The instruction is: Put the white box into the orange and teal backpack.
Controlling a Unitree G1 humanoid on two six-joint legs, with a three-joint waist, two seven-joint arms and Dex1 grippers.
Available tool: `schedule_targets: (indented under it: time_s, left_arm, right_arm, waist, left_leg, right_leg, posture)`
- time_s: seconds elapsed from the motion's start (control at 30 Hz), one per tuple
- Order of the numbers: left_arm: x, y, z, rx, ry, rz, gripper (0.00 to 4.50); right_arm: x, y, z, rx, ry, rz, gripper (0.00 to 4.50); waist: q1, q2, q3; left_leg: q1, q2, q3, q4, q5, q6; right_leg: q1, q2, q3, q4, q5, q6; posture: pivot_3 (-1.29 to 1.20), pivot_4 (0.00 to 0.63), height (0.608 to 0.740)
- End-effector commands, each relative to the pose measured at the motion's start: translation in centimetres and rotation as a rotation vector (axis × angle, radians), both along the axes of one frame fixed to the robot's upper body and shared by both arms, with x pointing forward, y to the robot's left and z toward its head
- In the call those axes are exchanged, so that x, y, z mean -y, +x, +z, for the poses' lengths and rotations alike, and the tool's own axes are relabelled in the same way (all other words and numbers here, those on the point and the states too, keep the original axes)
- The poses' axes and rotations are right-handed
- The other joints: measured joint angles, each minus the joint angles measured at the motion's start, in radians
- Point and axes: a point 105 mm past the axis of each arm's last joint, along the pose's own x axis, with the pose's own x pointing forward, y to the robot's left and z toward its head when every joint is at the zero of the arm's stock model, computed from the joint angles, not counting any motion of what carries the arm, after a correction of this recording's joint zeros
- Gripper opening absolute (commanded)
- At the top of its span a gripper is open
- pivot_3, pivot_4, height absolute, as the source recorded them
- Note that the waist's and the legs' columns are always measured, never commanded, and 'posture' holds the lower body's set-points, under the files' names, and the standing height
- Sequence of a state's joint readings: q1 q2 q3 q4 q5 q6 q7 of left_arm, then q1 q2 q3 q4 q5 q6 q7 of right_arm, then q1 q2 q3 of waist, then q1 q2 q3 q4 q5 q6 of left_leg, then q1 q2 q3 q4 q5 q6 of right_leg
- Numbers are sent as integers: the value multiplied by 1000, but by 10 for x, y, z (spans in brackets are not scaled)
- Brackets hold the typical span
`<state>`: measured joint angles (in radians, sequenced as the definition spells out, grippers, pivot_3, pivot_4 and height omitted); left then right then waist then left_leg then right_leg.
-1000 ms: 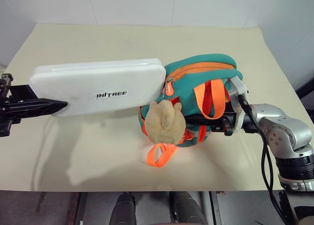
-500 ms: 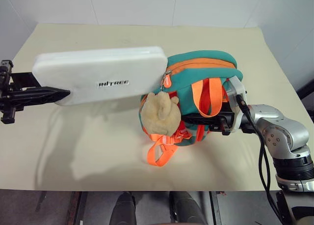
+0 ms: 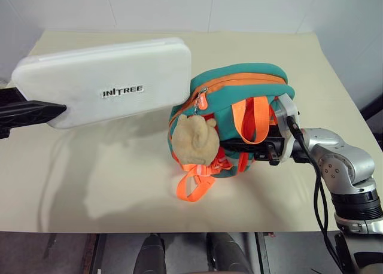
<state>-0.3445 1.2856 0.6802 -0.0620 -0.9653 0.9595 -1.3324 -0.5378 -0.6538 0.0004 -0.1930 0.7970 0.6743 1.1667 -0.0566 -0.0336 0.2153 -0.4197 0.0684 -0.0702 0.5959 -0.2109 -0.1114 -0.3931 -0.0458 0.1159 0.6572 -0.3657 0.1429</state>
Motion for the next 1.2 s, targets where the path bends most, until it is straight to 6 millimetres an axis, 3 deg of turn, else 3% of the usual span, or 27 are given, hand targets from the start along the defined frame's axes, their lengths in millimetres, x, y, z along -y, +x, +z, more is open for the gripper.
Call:
schedule_targets:
  time_s: [0.03, 0.4, 0.67, 1.2]
  left_arm:
    - [-5, -10, 16, 48, 48, 10, 1305]
    - [-9, -16, 10, -53, 203, -19, 1305]
    - [-15, -5, 10, 12, 285, 34, 1305]
    - [11, 10, 7, 56, 310, -98, 1305]
  right_arm:
    - [0, -1, 5, 30, 14, 5, 0]
    - [-3, 1, 3, 32, 21, 13, 0]
    - [-3, -1, 2, 31, 30, 14, 0]
    - [-10, -7, 7, 48, 43, 45, 0]
  waist:
    - [0, 0, 0]
    - [-2, 0, 0]
    - [-2, 0, 0]
    - [-1, 0, 0]
  left_leg:
    - [0, 0, 0, 0, 0, 0]
    - [0, 0, 0, -1, 0, 0]
    - [0, 0, 0, -1, 0, 0]
    - [0, 0, 0, 1, 0, 0]
  right_leg:
    - [0, 0, 0, 0, 0, 0]
    - [-1, 0, 0, 0, 0, 0]
    - [-1, 0, 0, 0, 0, 0]
    - [-1, 0, 0, 2, 0, 0]
  posture:
    - [0, 150, 740]
    - [0, 150, 740]
    - [0, 150, 740]
    - [0, 150, 740]
